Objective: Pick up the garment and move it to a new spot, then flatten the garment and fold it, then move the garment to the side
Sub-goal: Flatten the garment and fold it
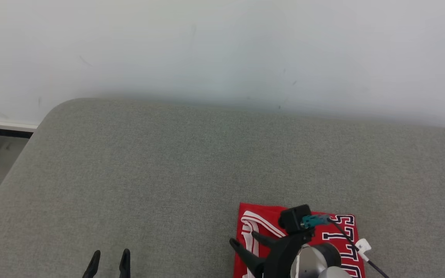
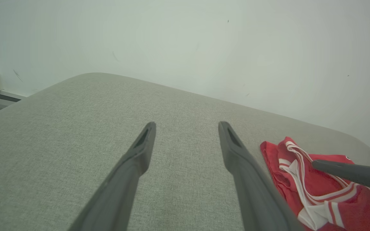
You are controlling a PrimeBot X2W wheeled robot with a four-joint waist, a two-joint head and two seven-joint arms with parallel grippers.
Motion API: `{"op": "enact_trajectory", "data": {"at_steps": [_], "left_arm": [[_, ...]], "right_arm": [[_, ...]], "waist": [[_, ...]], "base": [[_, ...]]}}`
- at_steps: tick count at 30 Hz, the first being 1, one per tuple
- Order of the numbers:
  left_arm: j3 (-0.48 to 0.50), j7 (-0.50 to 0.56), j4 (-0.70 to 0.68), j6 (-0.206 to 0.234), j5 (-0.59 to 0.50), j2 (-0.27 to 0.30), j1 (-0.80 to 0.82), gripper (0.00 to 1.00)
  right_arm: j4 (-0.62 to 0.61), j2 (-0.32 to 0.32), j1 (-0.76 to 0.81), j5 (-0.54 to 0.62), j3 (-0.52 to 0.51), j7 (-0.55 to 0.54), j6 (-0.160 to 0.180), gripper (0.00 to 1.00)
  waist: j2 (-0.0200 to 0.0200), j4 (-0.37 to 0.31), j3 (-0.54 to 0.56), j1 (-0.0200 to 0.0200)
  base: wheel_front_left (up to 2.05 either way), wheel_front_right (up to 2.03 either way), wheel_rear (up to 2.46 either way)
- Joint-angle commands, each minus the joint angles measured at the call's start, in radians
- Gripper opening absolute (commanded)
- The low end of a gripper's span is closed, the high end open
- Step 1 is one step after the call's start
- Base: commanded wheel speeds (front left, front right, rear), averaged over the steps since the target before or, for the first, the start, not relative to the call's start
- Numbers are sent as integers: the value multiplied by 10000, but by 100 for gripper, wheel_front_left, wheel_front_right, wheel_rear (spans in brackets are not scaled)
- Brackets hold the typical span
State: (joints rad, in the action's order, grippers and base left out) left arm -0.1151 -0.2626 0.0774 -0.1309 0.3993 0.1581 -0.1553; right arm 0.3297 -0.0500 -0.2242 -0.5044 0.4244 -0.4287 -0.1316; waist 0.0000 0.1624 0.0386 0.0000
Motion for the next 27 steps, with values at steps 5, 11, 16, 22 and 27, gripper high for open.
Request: {"op": "enact_trajectory", "data": {"at_steps": [5, 11, 16, 22, 27], "left_arm": [[118, -32, -42, 13, 28, 16, -126, 100], [134, -32, -61, 13, 60, 0, -180, 100], [181, -32, -23, 13, 101, -19, -209, 100], [437, -32, -50, 13, 60, -91, -239, 100], [885, -32, 28, 13, -190, -248, -277, 100]], "right_arm": [[-925, -13, 415, 794, -1365, 288, 23, 100], [-1914, -64, 1523, 2778, -3837, -55, 23, 100], [-2687, -34, 2518, 3914, -5532, 658, 23, 100], [-2811, -14, 3334, 4586, -6098, 2621, 23, 100], [-2302, -9, 3661, 4686, -6129, 4553, 23, 100]], "waist": [[0, -140, 97, 0], [0, -282, 142, 0], [0, -418, 241, 0], [0, -697, 331, 0], [0, -995, 452, 0]], "base": [[0, 0, 0], [0, 0, 0], [0, 0, 0], [0, 0, 0], [0, 0, 0]]}}
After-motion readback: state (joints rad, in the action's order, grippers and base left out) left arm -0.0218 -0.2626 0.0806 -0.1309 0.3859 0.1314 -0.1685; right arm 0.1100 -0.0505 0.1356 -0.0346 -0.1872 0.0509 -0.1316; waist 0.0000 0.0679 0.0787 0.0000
